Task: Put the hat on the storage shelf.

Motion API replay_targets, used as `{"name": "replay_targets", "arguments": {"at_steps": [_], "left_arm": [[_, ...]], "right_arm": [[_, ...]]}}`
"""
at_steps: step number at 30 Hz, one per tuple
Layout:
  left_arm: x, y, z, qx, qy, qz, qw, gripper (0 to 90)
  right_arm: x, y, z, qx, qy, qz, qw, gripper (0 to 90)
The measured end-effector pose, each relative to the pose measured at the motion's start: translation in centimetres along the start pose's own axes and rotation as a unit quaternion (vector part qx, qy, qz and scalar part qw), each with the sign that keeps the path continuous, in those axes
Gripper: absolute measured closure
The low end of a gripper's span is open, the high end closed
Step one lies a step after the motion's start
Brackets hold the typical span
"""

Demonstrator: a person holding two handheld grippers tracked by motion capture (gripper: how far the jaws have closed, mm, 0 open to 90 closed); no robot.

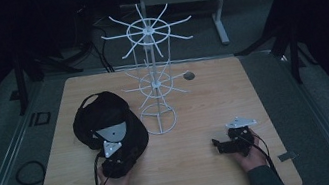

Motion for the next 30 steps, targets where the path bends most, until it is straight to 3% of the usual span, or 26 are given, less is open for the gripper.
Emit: {"name": "replay_targets", "arguments": {"at_steps": [14,24,30], "left_arm": [[-1.1,0.8,-1.1,-0.026,-0.009,0.0,0.9996,74.7],[-1.9,1.7,-1.4,-0.053,-0.023,0.016,0.9982,83.3],[-2.4,2.4,-1.4,-0.048,-0.029,0.023,0.9982,86.5]], "right_arm": [[0.0,0.0,0.0,0.0,0.0,0.0,1.0,11.7],[0.0,0.0,0.0,0.0,0.0,0.0,1.0,11.7],[0.0,0.0,0.0,0.0,0.0,0.0,1.0,11.7]]}}
Point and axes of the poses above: each handheld gripper's, and its own axes: x roughly forward along the jaws, y roughly out of its top, z roughly to its right, the point moved 4 cm from there along x, roughly forward along the jaws, and after that the axes turned 7 degrees about z, right-handed, at the moved point
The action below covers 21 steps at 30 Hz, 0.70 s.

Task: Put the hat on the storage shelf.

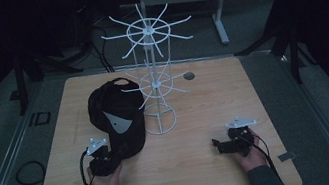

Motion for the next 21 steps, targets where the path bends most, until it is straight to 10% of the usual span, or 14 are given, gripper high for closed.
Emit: {"name": "replay_targets", "arguments": {"at_steps": [21], "left_arm": [[-1.4,1.9,-0.8,0.02,0.025,0.027,0.9991,86.7]], "right_arm": [[0.0,0.0,0.0,0.0,0.0,0.0,1.0,11.7]]}}
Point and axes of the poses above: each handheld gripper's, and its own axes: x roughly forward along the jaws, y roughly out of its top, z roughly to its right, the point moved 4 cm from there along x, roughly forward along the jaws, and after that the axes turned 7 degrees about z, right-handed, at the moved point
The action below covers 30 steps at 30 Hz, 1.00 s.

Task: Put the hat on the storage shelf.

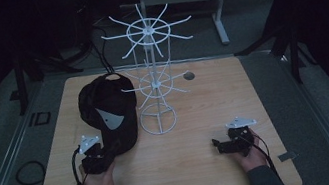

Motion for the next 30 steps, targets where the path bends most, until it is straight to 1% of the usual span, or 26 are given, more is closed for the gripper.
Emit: {"name": "replay_targets", "arguments": {"at_steps": [4,9,13,23,30], "left_arm": [[-0.2,0.3,-0.1,0.005,0.007,0.004,1.0,86.7],[-0.4,0.6,-0.3,0.01,0.009,0.007,0.9999,86.7],[-0.5,0.7,-0.4,0.015,0.002,0.008,0.9999,86.7],[-0.9,1.1,-0.5,0.03,-0.003,0.01,0.9995,86.7],[-1.2,1.6,-0.7,0.042,-0.002,0.012,0.999,86.6]], "right_arm": [[0.0,0.0,0.0,0.0,0.0,0.0,1.0,11.7],[0.0,0.0,0.0,0.0,0.0,0.0,1.0,11.7],[0.0,0.0,0.0,0.0,0.0,0.0,1.0,11.7],[0.0,0.0,0.0,0.0,0.0,0.0,1.0,11.7],[0.0,0.0,0.0,0.0,0.0,0.0,1.0,11.7]]}}
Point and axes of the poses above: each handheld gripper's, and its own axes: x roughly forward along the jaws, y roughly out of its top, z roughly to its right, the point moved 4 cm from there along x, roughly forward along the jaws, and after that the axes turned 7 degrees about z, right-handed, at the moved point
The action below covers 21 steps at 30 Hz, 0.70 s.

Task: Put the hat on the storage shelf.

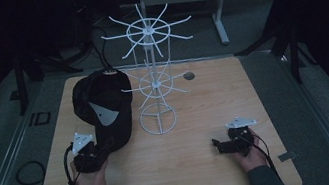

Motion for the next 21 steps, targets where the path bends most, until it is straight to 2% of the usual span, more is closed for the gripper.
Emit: {"name": "replay_targets", "arguments": {"at_steps": [21], "left_arm": [[-0.9,1.2,-0.8,0.021,0.01,0.004,0.9997,86.7]], "right_arm": [[0.0,0.0,0.0,0.0,0.0,0.0,1.0,11.7]]}}
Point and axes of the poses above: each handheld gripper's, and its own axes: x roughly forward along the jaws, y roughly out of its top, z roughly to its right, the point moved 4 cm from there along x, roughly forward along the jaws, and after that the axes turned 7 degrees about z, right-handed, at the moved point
